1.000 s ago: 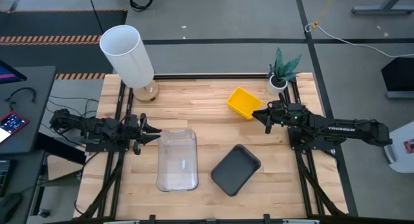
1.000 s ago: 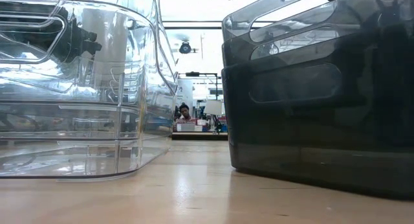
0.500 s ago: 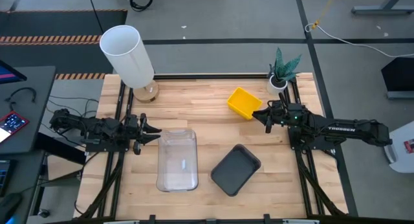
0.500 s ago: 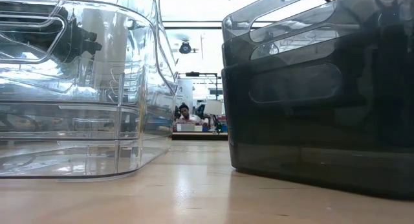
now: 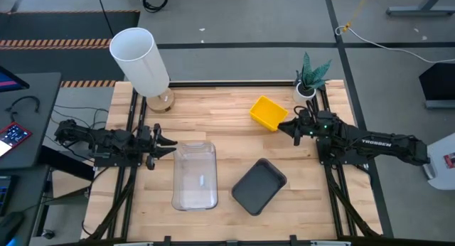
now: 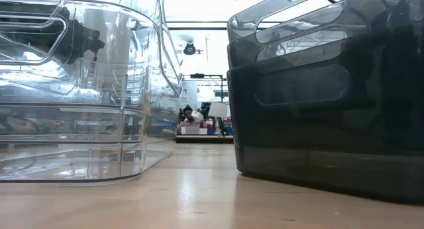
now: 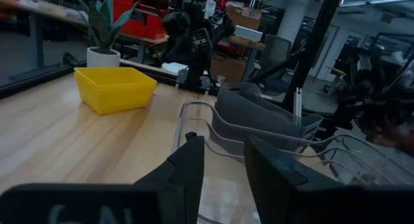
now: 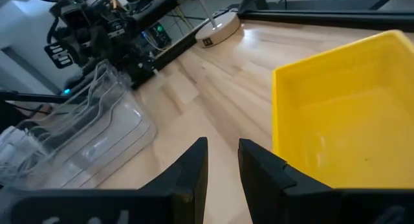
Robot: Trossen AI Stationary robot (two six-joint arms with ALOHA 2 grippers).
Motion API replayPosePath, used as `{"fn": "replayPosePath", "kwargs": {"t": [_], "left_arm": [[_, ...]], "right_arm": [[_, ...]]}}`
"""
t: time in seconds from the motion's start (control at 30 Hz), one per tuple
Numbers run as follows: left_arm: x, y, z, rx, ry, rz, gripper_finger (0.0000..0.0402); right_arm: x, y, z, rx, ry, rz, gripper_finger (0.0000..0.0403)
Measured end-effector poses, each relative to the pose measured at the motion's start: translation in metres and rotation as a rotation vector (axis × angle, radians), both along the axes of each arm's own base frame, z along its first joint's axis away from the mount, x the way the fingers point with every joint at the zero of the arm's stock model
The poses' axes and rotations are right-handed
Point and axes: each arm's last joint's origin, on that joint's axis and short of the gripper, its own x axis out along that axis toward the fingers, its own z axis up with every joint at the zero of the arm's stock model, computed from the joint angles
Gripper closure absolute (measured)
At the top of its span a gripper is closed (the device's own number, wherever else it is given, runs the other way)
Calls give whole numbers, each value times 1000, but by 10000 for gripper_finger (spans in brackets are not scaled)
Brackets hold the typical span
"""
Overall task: Stack baskets by color
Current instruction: Return to Home Position
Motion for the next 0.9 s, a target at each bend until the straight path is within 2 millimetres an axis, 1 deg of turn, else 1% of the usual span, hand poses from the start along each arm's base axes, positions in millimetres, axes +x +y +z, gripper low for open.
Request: {"fn": "replayPosePath", "kwargs": {"t": [0.07, 0.2, 0.27, 0.9], "left_arm": [[0, 0, 0, 22, 0, 0, 285], [0, 0, 0, 131, 1, 2, 285], [0, 0, 0, 157, 2, 2, 285], [0, 0, 0, 147, 1, 2, 285]], "right_arm": [[0, 0, 0, -13, 5, -10, 312], [-2, -1, -9, -55, 47, -36, 312], [-2, -1, -12, -68, 58, -39, 312], [-2, -1, -13, -70, 59, -39, 312]]}}
